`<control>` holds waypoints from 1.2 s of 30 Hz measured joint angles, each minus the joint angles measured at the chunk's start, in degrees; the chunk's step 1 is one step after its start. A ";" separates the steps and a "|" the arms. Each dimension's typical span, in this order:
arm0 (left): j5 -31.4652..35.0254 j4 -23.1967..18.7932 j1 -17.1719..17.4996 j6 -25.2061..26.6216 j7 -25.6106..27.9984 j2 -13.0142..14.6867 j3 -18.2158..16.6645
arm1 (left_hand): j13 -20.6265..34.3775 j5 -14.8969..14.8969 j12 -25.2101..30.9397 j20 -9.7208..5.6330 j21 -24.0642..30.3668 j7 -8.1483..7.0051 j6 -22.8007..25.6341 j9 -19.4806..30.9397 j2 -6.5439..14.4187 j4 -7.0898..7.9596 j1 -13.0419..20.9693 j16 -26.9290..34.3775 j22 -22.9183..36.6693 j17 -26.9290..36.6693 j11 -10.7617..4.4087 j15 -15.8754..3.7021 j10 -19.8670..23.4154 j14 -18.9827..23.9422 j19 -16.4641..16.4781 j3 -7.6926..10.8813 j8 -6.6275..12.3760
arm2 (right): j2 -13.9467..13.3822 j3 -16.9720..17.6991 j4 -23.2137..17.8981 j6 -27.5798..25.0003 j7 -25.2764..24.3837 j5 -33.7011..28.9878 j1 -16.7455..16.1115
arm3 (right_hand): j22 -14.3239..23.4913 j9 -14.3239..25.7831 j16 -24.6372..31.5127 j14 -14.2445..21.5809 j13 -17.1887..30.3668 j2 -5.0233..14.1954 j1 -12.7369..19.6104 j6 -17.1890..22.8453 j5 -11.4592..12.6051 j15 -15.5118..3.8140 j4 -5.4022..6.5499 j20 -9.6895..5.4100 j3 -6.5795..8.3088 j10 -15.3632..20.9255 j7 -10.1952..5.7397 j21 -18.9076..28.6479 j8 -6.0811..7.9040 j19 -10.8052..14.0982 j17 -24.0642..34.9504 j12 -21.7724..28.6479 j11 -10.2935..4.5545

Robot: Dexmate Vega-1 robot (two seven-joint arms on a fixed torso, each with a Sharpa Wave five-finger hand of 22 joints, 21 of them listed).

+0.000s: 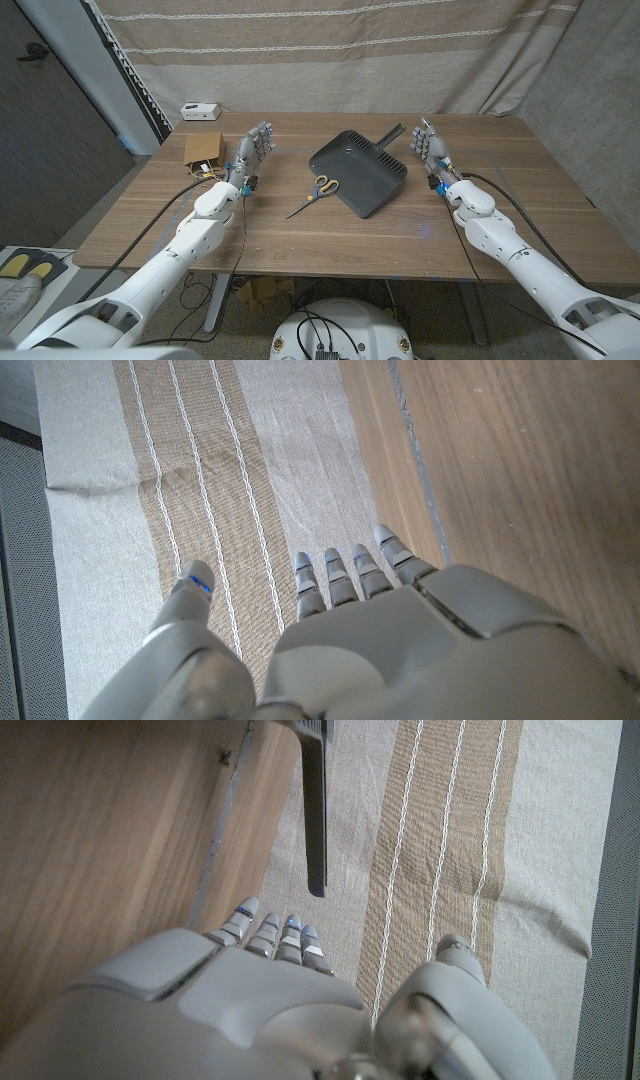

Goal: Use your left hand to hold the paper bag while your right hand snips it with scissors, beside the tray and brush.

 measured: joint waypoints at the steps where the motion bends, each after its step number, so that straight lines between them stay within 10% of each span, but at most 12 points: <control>1: 0.04 -0.07 0.00 0.09 0.08 0.00 0.04 | 0.00 0.00 0.00 0.00 0.00 0.00 0.00 0.00 0.00 -0.05 0.00 0.00 0.00 0.00 0.00 0.00 0.00 0.00 0.00 0.05 0.00 | 0.00 0.01 0.05 0.00 0.10 0.06 0.00 | 0.00 0.00 0.00 0.00 0.00 0.00 0.00 0.00 0.00 0.00 0.00 0.00 0.00 0.00 0.00 0.00 0.00 0.00 0.00 0.00 0.00; 36: 4.78 4.08 -1.73 -5.35 0.66 -1.19 1.46 | -0.02 0.00 0.22 0.00 -0.90 -0.72 0.72 -0.01 -0.53 -0.04 0.53 0.00 -0.02 -0.02 -0.88 0.00 0.89 -0.01 0.62 0.04 -0.28 | -0.40 -0.44 0.92 0.44 1.19 -0.73 1.00 | -0.02 -0.02 0.00 0.01 -0.02 0.22 0.21 0.00 0.42 0.00 -0.20 0.00 -0.21 0.00 -0.01 -0.47 0.00 0.01 -0.01 -0.01 -0.01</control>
